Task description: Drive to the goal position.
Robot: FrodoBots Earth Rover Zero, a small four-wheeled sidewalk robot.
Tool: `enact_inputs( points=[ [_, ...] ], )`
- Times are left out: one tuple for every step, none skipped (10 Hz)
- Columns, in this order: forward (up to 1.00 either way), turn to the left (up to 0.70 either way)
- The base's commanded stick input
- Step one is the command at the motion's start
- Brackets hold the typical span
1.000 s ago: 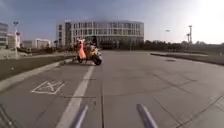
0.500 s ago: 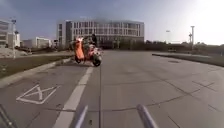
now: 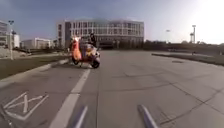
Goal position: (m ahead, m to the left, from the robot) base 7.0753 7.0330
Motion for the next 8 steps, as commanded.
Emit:
enact_inputs(
  points=[
    [0.70, -0.14],
    [0.70, -0.14],
    [0.70, -0.14],
    [0.70, -0.14],
    [0.70, -0.14],
    [0.70, -0.14],
    [0.70, -0.14],
    [0.70, -0.14]
  ],
)
